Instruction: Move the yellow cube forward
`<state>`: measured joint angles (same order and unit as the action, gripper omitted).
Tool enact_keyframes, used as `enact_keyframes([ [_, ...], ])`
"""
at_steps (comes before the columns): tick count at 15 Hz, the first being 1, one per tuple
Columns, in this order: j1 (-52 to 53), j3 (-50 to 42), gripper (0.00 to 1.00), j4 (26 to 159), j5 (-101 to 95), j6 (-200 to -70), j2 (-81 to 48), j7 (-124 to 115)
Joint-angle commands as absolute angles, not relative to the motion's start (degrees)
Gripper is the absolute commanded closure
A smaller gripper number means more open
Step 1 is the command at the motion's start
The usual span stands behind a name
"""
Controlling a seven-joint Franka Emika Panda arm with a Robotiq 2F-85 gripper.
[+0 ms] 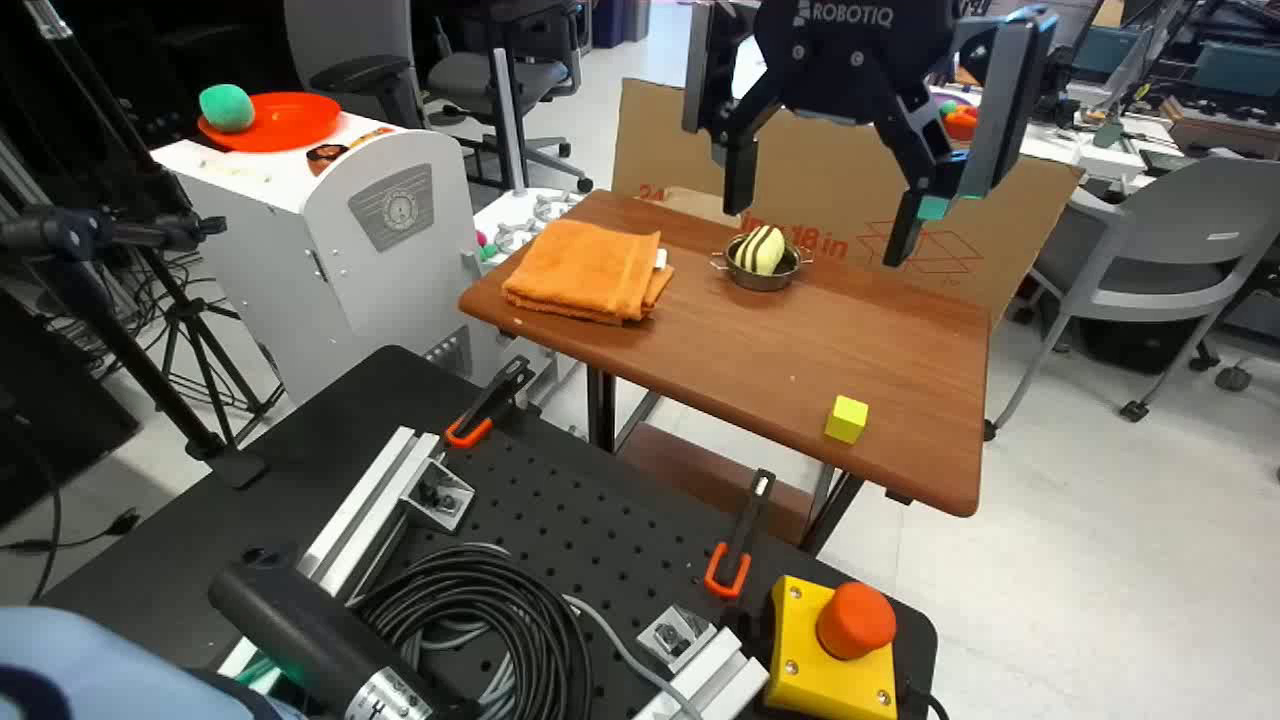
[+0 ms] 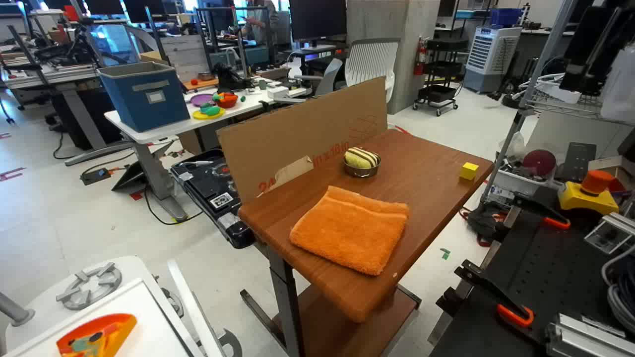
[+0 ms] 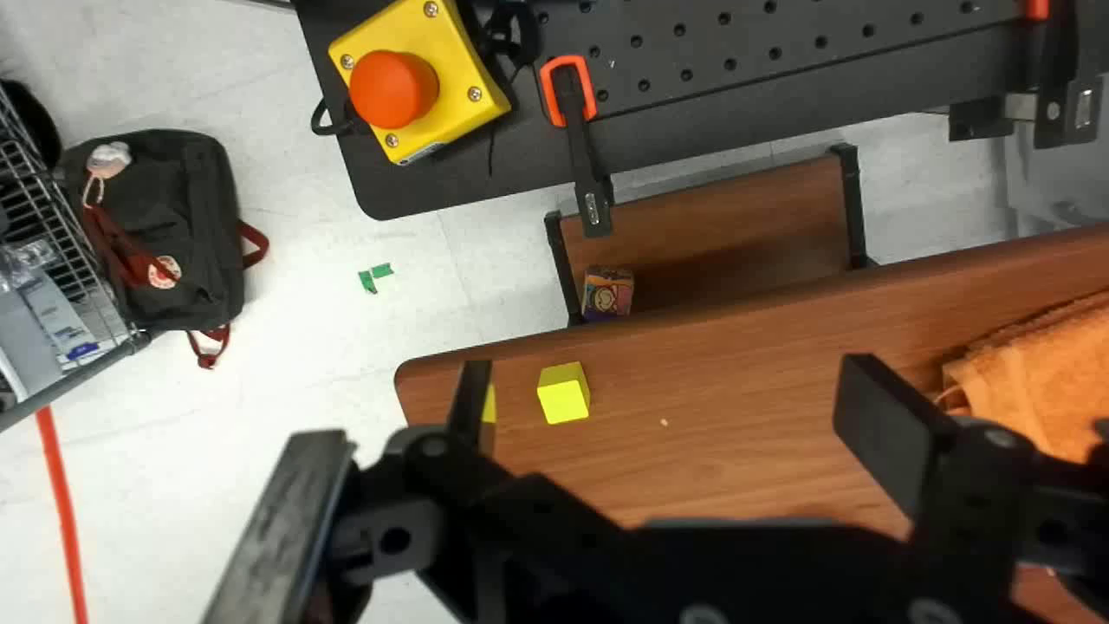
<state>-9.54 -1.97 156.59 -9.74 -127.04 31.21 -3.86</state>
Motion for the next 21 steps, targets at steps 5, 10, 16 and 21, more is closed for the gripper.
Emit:
enact_keyframes([
  [5,-9.2,-2.3,0.00,156.5,-9.9,-126.9,31.2,-4.0],
  [10,-9.8,-2.2,0.00,155.4,-11.0,-130.1,26.3,-4.9],
  [16,-10.3,-4.3,0.00,149.2,-12.9,-144.1,8.5,-2.4],
  [21,-9.5,-6.8,0.00,141.5,-10.0,-149.8,-6.9,3.8],
])
